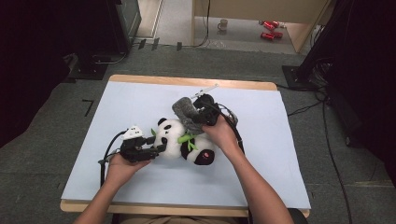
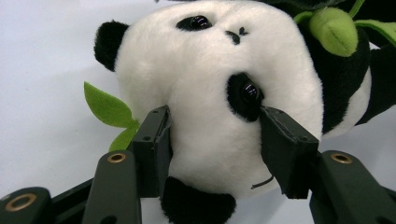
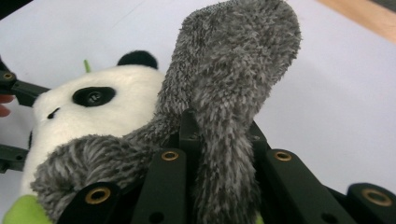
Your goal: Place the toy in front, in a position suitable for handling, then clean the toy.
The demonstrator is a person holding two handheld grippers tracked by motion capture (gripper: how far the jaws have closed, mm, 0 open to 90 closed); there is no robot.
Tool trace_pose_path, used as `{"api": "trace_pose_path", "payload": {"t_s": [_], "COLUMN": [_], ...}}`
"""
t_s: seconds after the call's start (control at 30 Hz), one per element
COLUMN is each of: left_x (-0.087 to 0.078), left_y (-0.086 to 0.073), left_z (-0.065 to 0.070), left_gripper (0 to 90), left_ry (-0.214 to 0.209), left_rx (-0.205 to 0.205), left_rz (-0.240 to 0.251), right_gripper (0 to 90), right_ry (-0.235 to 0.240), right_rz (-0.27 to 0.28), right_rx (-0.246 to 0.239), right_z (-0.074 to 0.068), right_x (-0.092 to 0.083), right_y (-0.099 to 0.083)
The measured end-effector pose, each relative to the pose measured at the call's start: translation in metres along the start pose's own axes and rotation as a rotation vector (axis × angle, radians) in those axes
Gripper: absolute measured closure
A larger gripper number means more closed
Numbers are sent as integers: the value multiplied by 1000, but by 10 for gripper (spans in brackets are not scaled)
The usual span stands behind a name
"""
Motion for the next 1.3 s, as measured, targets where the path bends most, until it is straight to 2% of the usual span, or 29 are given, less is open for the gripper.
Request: {"api": "trace_pose_path", "payload": {"t_s": [0.2,0.27,0.4,0.5,0.67,0.83,0.97,1.07,1.17,1.27,1.3], "left_x": [2,3,5,5,7,8,7,7,6,5,4], "left_y": [1,2,4,5,7,8,8,8,9,9,9], "left_z": [-2,-4,-7,-8,-10,-10,-10,-8,-7,-9,-9], "left_gripper": [451,447,443,442,441,430,425,423,420,395,383], "left_ry": [-1,-1,-10,-10,-15,-10,-1,9,15,23,18], "left_rx": [2,2,-6,-9,-19,-18,-13,-8,-7,12,14], "left_rz": [-1,-2,2,3,15,22,24,22,24,24,28], "right_gripper": [776,778,779,779,777,776,775,775,773,771,772], "right_ry": [-51,-57,-4,53,129,208,245,262,266,224,236], "right_rz": [39,61,133,171,204,192,173,151,109,47,52], "right_rx": [71,108,156,170,128,86,61,30,7,-16,-9], "right_z": [24,32,31,21,-8,-41,-62,-77,-86,-84,-82], "right_x": [-15,-23,-39,-45,-48,-39,-30,-20,-5,12,15], "right_y": [-3,-4,0,5,17,22,23,21,15,4,2]}}
Point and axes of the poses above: each handheld gripper's, and its own axes: x roughly forward along the jaws, y roughly out of its top, z roughly to its right, the point moved 8 cm from there along x, roughly forward along the jaws, and after that the axes turned 2 degrees about z, right-handed, at the moved point
